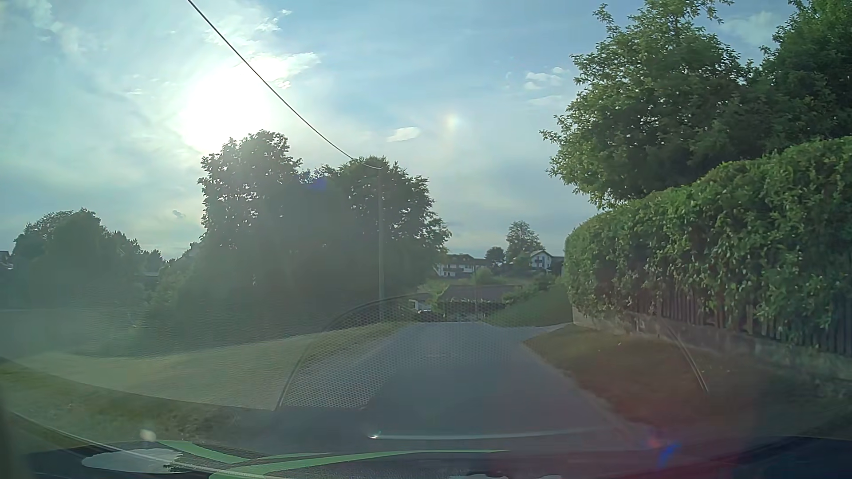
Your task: Follow the waypoints while adhering to traffic rules and regulations
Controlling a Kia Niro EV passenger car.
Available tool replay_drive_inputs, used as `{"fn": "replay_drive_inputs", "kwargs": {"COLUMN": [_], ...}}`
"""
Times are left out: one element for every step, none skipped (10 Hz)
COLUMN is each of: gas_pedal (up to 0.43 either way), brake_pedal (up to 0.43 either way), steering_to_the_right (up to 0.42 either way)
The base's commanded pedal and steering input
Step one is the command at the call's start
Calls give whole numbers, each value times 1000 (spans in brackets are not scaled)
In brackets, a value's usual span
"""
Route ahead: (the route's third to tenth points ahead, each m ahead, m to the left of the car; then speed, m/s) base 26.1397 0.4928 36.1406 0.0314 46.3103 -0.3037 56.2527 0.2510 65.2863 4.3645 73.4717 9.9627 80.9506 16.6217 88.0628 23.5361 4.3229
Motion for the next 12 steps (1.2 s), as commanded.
{"fn": "replay_drive_inputs", "kwargs": {"gas_pedal": [28, 47, 47, 59, 67, 79, 79, 79, 79, 79, 79, 79], "brake_pedal": [0, 0, 0, 0, 0, 0, 0, 0, 0, 0, 0, 0], "steering_to_the_right": [5, 5, 3, -2, -7, -8, -8, -8, -8, -8, -8, -6]}}
